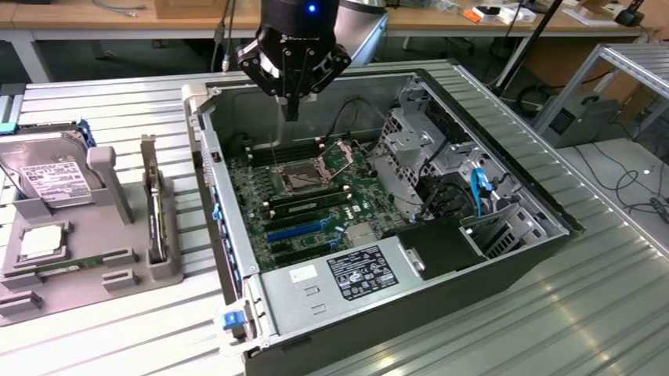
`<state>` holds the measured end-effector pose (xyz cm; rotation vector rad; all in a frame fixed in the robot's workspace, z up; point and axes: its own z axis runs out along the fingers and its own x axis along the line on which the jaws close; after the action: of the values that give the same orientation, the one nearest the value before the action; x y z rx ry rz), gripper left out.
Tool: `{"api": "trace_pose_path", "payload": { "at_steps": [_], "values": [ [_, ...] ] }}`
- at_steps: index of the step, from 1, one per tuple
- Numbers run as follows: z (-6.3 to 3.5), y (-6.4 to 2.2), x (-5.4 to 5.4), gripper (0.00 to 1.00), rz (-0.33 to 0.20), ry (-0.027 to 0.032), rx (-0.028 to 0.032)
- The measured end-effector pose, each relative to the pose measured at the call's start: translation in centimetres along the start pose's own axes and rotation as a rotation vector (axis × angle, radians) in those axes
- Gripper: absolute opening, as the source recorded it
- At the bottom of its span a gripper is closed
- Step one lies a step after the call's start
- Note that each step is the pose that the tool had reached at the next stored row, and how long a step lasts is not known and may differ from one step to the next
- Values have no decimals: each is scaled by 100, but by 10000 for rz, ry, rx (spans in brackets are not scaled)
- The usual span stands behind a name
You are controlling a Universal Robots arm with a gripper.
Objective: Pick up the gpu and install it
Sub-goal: 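Reach for the gpu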
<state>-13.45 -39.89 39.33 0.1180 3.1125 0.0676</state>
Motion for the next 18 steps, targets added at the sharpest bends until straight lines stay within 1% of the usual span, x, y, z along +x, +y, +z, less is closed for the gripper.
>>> {"api": "trace_pose_path", "payload": {
  "at_steps": [18],
  "values": [
    [-2, -5, 63, 11, 0, 0, 0]
  ]
}}
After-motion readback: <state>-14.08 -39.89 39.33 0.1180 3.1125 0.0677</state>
